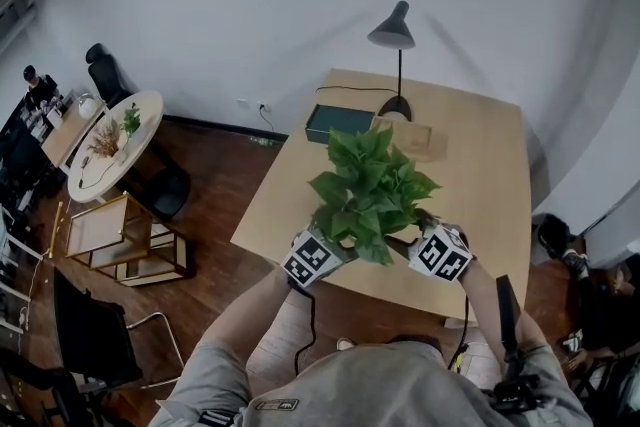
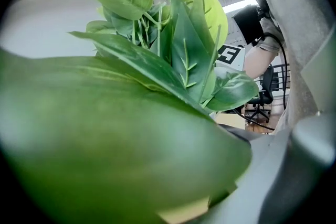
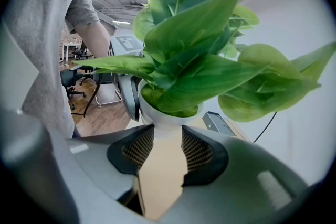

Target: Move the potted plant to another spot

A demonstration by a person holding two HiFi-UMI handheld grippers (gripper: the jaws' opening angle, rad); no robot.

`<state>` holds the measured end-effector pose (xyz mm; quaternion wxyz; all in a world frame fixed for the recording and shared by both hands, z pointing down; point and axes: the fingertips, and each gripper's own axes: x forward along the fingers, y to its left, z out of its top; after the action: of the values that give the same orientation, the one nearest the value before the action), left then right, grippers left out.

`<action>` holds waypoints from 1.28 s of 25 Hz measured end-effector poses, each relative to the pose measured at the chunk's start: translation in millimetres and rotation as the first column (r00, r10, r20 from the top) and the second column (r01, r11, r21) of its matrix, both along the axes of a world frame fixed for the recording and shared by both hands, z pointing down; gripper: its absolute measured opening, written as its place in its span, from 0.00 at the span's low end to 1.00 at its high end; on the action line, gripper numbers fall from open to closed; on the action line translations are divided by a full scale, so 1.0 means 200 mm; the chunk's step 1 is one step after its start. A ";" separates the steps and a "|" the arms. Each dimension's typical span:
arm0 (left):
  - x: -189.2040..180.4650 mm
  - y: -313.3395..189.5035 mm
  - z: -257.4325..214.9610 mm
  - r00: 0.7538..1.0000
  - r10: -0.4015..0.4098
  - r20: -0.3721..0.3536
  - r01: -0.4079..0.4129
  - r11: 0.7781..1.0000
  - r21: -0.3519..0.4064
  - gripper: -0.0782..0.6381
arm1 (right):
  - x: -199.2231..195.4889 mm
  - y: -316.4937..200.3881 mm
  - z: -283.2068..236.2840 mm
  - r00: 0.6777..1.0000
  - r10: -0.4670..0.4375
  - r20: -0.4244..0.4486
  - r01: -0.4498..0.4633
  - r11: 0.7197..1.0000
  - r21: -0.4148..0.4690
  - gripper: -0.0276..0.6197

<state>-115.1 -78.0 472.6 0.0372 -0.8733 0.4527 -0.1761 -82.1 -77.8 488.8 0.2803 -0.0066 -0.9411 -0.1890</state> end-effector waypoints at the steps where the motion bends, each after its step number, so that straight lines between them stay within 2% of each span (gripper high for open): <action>1: -0.04 0.02 0.01 1.000 -0.002 -0.003 0.002 1.000 -0.002 0.78 | -0.04 0.02 0.01 1.000 0.002 -0.001 -0.002 1.000 -0.007 0.31; 8: -0.29 0.13 0.09 0.998 -0.060 -0.031 0.059 0.998 -0.030 0.78 | -0.29 0.13 0.09 0.998 -0.048 -0.032 0.047 0.998 -0.037 0.31; 21: -0.75 -0.04 0.11 0.971 -0.239 -0.032 0.237 0.971 -0.041 0.78 | -0.75 -0.06 0.10 0.976 -0.214 -0.042 0.213 0.977 -0.020 0.31; 28: -0.89 -0.10 0.13 0.960 -0.276 -0.042 0.274 0.961 -0.044 0.78 | -0.89 -0.13 0.14 0.965 -0.256 -0.059 0.255 0.967 -0.024 0.31; 32: -0.97 -0.12 0.16 0.967 -0.247 -0.052 0.245 0.968 -0.050 0.78 | -0.97 -0.16 0.17 0.970 -0.229 -0.077 0.228 0.973 -0.018 0.31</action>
<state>-308.7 -102.3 505.2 -0.0168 -0.8157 0.5546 -0.1636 -275.8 -109.9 522.6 0.2934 -0.1235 -0.9232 -0.2153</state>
